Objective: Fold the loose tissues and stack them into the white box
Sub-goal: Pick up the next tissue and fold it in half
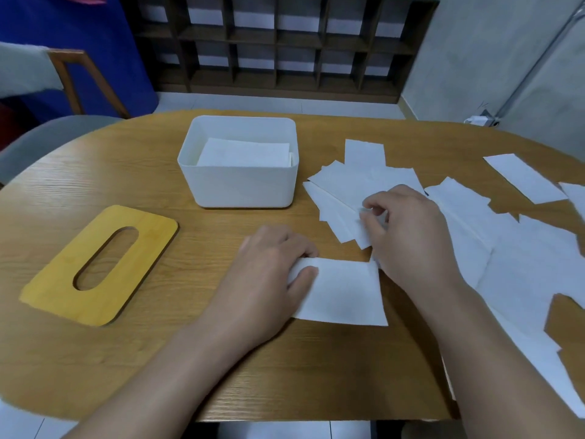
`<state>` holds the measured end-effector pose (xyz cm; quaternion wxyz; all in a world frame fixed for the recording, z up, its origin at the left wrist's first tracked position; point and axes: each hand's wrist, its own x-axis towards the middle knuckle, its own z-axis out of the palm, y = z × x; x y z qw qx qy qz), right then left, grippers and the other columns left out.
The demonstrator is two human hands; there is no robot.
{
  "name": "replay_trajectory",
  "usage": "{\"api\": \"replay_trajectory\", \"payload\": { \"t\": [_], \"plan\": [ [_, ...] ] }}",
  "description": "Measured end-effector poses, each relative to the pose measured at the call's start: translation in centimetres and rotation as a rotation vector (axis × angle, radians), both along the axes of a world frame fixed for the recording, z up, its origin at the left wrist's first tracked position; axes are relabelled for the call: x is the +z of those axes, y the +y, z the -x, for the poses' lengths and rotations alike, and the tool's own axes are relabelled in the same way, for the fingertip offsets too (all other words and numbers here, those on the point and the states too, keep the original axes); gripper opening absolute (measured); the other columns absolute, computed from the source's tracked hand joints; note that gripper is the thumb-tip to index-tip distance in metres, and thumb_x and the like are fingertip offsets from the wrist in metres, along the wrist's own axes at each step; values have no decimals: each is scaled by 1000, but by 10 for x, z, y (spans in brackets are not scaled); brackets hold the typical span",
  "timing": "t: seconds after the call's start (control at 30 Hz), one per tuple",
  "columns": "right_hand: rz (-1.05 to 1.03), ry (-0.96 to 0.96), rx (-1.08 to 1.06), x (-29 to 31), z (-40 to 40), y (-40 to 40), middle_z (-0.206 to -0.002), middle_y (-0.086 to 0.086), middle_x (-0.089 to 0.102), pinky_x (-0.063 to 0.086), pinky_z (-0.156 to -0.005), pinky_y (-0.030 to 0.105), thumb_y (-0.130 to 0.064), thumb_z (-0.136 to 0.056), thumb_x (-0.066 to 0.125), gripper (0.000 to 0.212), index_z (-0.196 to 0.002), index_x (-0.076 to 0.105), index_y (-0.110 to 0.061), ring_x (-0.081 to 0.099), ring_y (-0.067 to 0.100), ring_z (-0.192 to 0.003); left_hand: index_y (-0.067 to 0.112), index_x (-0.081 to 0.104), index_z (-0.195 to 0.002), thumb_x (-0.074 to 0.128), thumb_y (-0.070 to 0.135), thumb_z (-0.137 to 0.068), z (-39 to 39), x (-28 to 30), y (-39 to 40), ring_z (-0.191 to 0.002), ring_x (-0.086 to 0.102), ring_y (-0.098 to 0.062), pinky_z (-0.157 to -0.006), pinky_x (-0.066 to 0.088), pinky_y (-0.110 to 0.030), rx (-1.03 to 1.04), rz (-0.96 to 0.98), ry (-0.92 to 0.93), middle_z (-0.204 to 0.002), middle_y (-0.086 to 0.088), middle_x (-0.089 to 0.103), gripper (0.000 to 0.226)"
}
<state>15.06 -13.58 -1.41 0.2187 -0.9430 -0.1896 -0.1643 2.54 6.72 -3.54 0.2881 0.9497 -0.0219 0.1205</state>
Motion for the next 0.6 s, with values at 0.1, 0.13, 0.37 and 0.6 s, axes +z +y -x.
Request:
{"api": "replay_trajectory", "payload": {
  "t": [0.1, 0.13, 0.37, 0.6],
  "plan": [
    [63, 31, -1, -5, -12, -2, -93, 1, 69, 54, -73, 39, -15, -99, 69, 13, -93, 81, -17, 62, 20, -84, 37, 71, -115, 67, 39, -104, -3, -1, -9, -113, 50, -7, -101, 44, -34, -31, 23, -14, -111, 20, 58, 12],
    [67, 44, 3, -7, -13, -2, -91, 0, 68, 54, -71, 38, -15, -98, 69, 13, -91, 80, -18, 62, 20, -82, 37, 71, -115, 68, 39, -104, -4, -2, -11, -112, 51, -7, -101, 45, -35, -36, 29, -18, -110, 20, 59, 12],
    [-3, 36, -10, -15, -18, 1, -86, -1, 64, 54, -62, 39, -8, -99, 66, 19, -85, 74, -18, 62, 20, -74, 36, 74, -112, 72, 40, -103, -10, -1, -13, -108, 56, -5, -97, 48, -33, -25, 76, -26, -105, 21, 63, 10],
    [-8, 51, -19, -14, -18, -1, -87, 0, 65, 55, -70, 40, -8, -102, 65, 18, -86, 71, -15, 63, 21, -77, 36, 75, -111, 74, 37, -102, -6, -1, -11, -109, 57, -5, -92, 46, -25, -20, 88, -10, -104, 23, 63, 10]
  ]
}}
